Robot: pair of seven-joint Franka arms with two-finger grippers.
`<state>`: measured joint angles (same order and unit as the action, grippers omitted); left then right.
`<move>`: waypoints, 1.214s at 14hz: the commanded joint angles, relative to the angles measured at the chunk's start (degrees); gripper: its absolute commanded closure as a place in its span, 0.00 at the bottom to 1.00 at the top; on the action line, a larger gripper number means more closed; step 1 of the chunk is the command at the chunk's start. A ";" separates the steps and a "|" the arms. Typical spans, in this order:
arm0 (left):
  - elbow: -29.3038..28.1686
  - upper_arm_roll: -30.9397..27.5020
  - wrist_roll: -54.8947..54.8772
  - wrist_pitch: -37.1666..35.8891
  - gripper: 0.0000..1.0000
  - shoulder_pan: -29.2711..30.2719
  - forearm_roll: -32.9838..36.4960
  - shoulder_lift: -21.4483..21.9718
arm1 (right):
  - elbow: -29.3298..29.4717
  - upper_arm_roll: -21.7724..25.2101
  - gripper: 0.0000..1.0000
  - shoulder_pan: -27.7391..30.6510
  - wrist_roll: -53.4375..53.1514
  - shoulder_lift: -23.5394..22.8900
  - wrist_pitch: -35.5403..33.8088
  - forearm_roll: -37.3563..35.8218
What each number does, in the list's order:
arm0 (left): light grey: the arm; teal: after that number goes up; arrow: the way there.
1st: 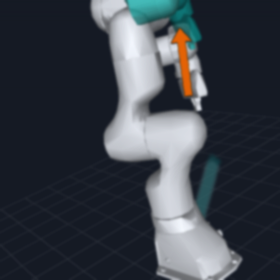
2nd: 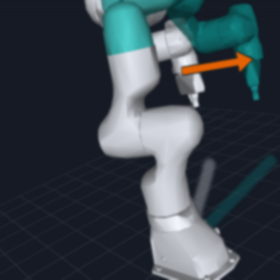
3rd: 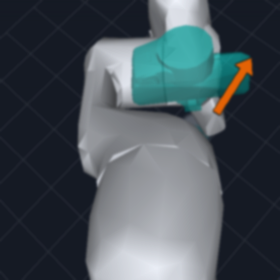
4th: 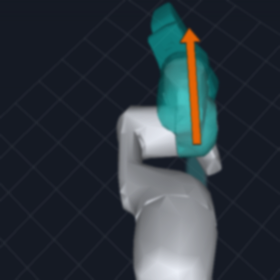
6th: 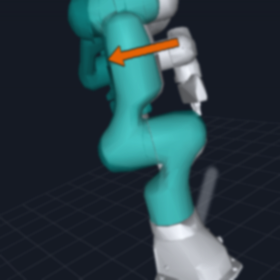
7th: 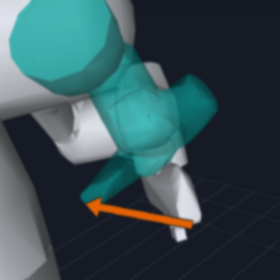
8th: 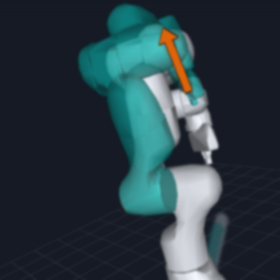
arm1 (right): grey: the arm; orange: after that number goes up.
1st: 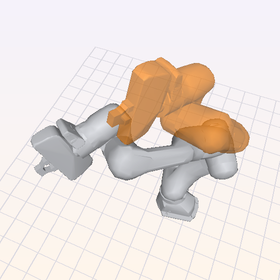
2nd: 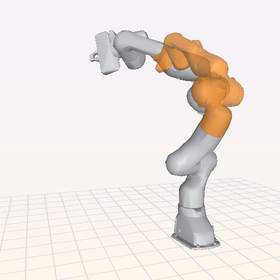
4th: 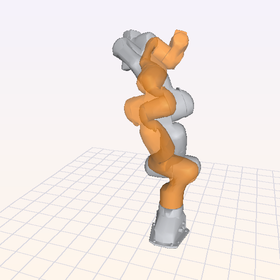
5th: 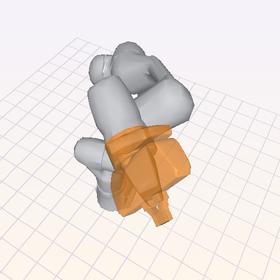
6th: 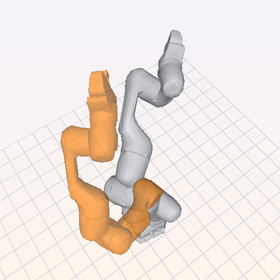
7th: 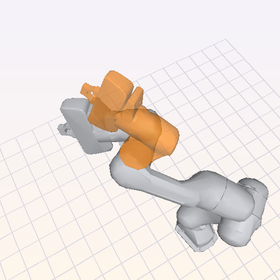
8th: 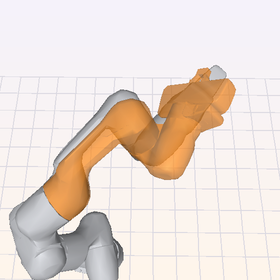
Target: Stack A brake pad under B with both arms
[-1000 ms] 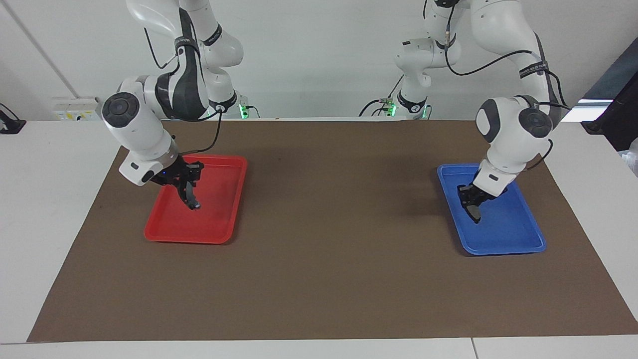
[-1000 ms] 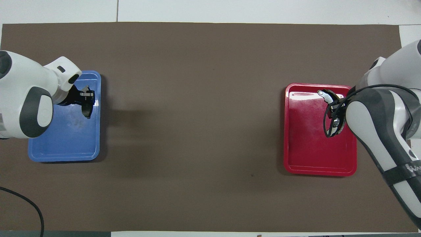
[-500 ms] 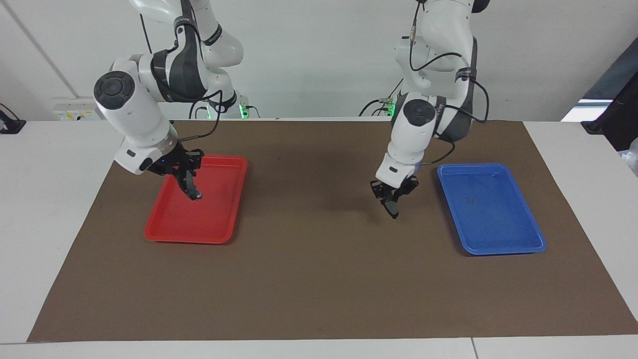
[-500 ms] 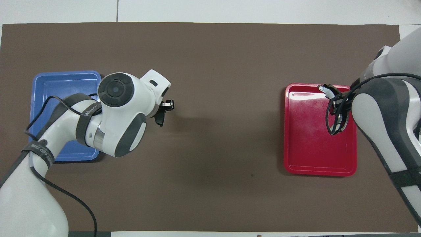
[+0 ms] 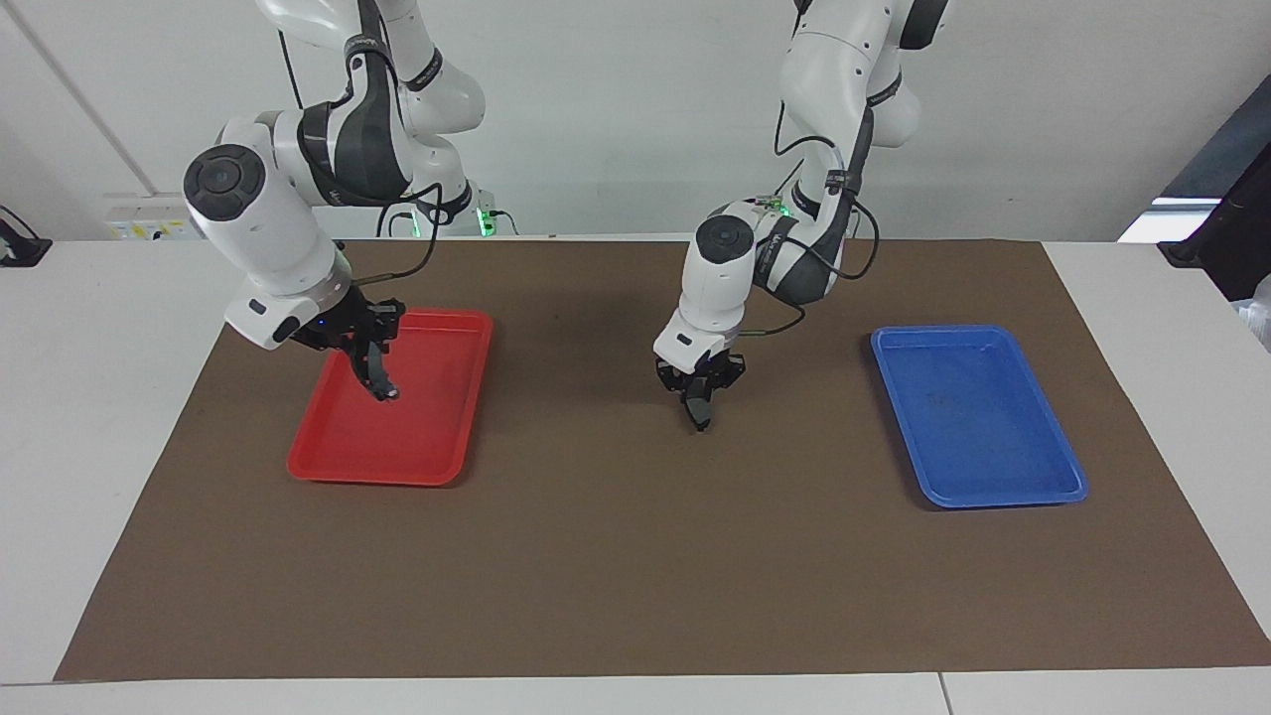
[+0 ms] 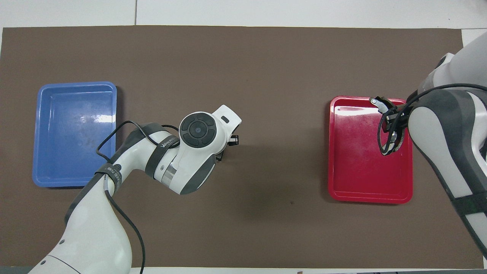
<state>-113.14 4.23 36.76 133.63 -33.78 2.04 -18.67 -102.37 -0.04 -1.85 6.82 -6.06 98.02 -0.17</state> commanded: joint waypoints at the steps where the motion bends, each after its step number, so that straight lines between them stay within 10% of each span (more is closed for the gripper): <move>1: -1.47 -1.06 0.77 1.02 0.57 -1.20 -0.37 0.30 | 0.68 -0.49 0.97 0.53 -1.89 -0.27 1.03 0.17; 4: -1.21 -1.15 1.12 0.66 0.03 -1.29 -0.37 0.30 | 0.41 -0.49 0.97 -0.08 -3.21 -0.27 1.74 0.17; 8: -1.21 -1.50 0.51 -0.74 0.01 -0.07 -0.28 3.89 | -1.17 -1.88 0.97 -0.96 -4.79 0.08 4.72 0.26; 17: -1.21 -1.42 -21.51 -18.49 0.00 19.51 -0.28 16.81 | 1.90 -2.51 1.00 -23.43 -26.56 -7.64 16.57 7.02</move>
<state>-113.12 2.34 21.29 118.10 -18.64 2.06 -5.53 -102.75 -2.50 -21.27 -15.03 -10.85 111.80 5.38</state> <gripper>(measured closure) 0.000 0.581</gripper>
